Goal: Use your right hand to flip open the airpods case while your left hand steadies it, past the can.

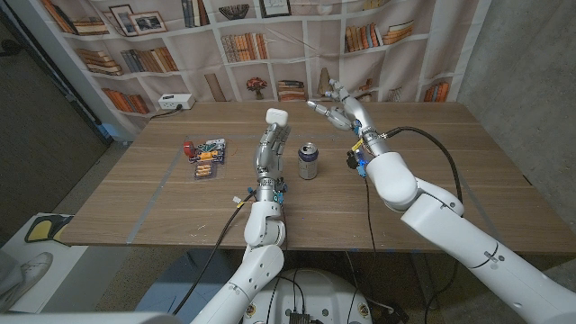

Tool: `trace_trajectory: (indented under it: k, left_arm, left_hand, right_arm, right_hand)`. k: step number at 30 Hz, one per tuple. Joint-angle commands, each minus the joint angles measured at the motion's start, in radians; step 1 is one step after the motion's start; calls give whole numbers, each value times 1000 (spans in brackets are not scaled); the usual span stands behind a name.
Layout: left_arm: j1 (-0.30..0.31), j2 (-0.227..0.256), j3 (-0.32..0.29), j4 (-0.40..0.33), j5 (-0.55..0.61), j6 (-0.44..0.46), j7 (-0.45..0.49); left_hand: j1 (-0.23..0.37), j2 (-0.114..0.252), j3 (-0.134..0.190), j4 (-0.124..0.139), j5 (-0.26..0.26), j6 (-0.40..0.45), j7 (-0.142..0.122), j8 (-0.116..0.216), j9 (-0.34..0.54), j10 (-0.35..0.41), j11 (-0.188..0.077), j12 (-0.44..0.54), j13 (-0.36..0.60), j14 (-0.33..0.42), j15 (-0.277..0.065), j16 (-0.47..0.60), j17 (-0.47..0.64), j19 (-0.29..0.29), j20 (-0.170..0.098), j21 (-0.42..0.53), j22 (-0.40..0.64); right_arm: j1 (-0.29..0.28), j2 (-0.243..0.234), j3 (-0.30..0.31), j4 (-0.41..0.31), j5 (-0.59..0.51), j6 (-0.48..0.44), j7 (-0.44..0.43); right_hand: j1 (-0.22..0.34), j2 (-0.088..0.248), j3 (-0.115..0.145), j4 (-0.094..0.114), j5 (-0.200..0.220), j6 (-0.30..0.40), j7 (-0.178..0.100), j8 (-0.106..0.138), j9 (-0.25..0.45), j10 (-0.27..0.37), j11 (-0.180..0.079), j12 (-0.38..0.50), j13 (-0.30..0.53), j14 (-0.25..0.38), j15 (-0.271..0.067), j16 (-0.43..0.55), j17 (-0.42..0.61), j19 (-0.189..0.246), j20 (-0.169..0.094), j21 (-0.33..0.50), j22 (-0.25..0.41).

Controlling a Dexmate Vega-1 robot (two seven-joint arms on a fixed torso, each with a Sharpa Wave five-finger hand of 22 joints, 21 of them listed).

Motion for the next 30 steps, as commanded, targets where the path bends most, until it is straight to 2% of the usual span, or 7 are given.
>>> trace_trajectory:
  k: [1, 14, 19, 30]
  left_arm:
    - [-2, -5, -8, 11, -15, 2, -25]
    - [6, -16, -13, 3, 7, 4, 18]
    - [4, -17, -13, 7, 0, 2, 6]
    - [-1, -23, -9, 21, -18, 7, -15]
  left_hand:
    - [4, 12, 13, 10, 4, 27, -36, 2, 64, -1, -6, 1, 4, -1, -8, -1, 2, 5, -8, -5, 3]
    - [2, 12, 14, 11, 5, 31, -35, 3, 65, -1, -7, 0, 7, 0, -9, -2, 2, 8, -9, -6, 4]
    - [3, 12, 15, 10, 5, 34, -35, 5, 66, 0, -8, 0, 8, 1, -10, -2, 2, 8, -10, -6, 4]
    - [3, 12, 17, 10, 7, 34, -35, 5, 66, 0, -9, -1, 11, 4, -10, -2, 3, 11, -12, -6, 4]
  right_arm:
    - [38, 14, -47, -24, -91, -82, 8]
    - [85, 39, -101, -10, -135, -110, 57]
    - [107, 42, -124, -14, -158, -140, 80]
    - [158, 73, -179, -4, -207, -191, 114]
  right_hand:
    - [15, -4, 0, -12, -4, 4, 7, 1, 3, 7, 3, -4, 3, -12, 7, 2, 6, -7, 11, -6, 1]
    - [9, -11, -5, -12, -5, 4, 9, -1, 4, -11, 12, -17, 6, -62, 33, -17, 9, -33, 26, -14, 0]
    - [5, -16, -7, -13, -4, 1, 7, -3, 4, -45, 21, -36, 7, -98, 53, -32, 8, -49, 31, -15, -1]
    - [2, -17, -9, -12, -3, -6, 8, -6, 4, -57, 25, -44, 8, -113, 56, -38, 7, -64, 32, -16, -1]
